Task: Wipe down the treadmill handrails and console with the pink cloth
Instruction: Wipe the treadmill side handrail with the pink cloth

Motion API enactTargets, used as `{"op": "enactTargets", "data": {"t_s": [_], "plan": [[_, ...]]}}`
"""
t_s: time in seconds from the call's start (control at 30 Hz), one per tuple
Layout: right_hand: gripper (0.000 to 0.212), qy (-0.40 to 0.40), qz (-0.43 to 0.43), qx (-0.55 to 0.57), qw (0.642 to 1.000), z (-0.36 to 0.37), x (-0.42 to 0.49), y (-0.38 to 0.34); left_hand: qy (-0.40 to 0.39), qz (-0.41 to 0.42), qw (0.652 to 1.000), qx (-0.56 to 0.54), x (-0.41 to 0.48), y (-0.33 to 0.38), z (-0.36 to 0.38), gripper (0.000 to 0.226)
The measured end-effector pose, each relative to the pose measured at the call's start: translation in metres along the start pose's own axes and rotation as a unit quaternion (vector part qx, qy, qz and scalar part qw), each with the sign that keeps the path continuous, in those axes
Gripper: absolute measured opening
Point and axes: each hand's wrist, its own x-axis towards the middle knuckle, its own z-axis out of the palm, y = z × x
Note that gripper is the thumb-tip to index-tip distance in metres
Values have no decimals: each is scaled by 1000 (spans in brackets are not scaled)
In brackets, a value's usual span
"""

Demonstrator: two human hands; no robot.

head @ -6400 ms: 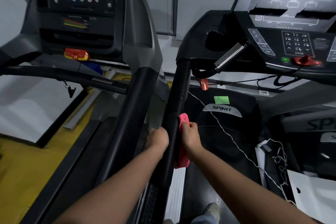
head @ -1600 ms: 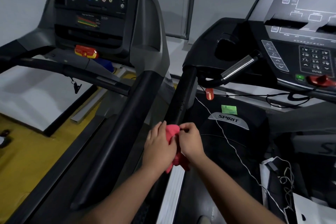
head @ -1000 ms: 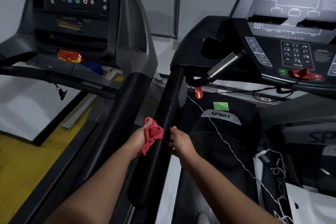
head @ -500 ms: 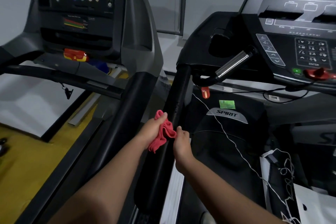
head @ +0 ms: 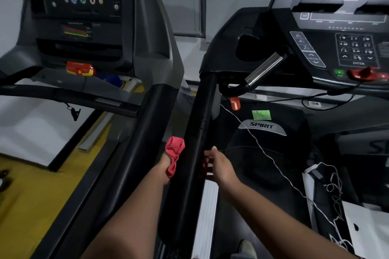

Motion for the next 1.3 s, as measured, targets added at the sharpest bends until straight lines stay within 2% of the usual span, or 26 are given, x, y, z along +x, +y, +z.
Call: {"op": "enactTargets", "data": {"t_s": [0.1, 0.13, 0.2, 0.27, 0.3, 0.33, 0.37, 0.43, 0.47, 0.5, 0.57, 0.63, 0.67, 0.73, 0.77, 0.83, 0.93, 1.0, 1.07, 1.1, 1.2, 1.27, 1.3], "plan": [[45, -11, 10, -4, 1000, 1, 6, -1, -9, 44, 999, -25, -6, 0, 7, 45], [42, -13, 16, -9, 1000, 1, 10, 0, 18, 57, 998, -11, -12, 0, 7, 39], [34, -10, 32, -13, 999, 4, 17, 3, 18, 72, 997, 14, -17, -2, 8, 26], [26, 7, 40, -17, 999, 6, 25, 8, 59, 88, 993, 60, -21, -2, 12, 38], [23, 15, 39, -26, 999, 7, 27, 10, 93, 106, 979, 146, -25, -2, 17, 44], [23, 22, 34, -35, 999, 7, 27, 11, 136, 128, 950, 251, -31, -3, 23, 47], [27, 27, 31, -44, 998, 5, 27, 12, 185, 155, 903, 355, -39, -4, 29, 48], [38, 23, 33, -36, 999, 0, 23, 8, 238, 196, 841, 445, -52, -4, 42, 52], [43, 8, 33, -31, 999, -3, 21, 6, 238, 205, 838, 446, -52, -3, 43, 52], [44, -10, 34, -29, 999, -6, 18, 5, 232, 208, 839, 446, -49, 1, 43, 52], [37, -34, 43, -9, 998, -10, 14, 7, 185, 158, 894, 377, -37, 11, 37, 56], [26, -55, 49, 14, 997, -11, 12, 11, 123, 110, 963, 211, -24, 20, 28, 55], [24, -66, 51, 14, 996, -11, 11, 13, 94, 94, 982, 132, -28, 21, 28, 43], [23, -72, 57, 17, 996, -12, 8, 15, 41, 96, 992, 69, -39, 18, 26, 19], [24, -74, 60, 20, 995, -13, 7, 15, 28, 100, 994, 46, -39, 12, 25, 23], [29, -87, 63, 17, 994, -16, 4, 12, 38, 92, 994, 51, -42, 5, 22, 37], [34, -86, 87, 16, 992, -18, 2, 13, 91, 95, 989, 71, -42, 1, 23, 19], [31, -78, 110, 25, 991, -17, 5, 15, 158, 119, 959, 205, -48, -3, 28, 43], [28, -66, 115, 31, 991, -17, 6, 16, 254, 178, 882, 355, -54, -10, 38, 56], [28, -56, 114, 37, 991, -18, 6, 16, 283, 198, 849, 401, -59, -13, 44, 61], [27, -3, 74, 47, 996, -20, 3, 12, 308, 234, 786, 482, -71, -19, 62, 78], [21, 56, -19, 3, 998, -19, 5, 13, 303, 241, 766, 514, -74, -22, 72, 79], [18, 83, -74, -28, 993, -18, 6, 15, 300, 236, 775, 504, -73, -21, 76, 76]]}}
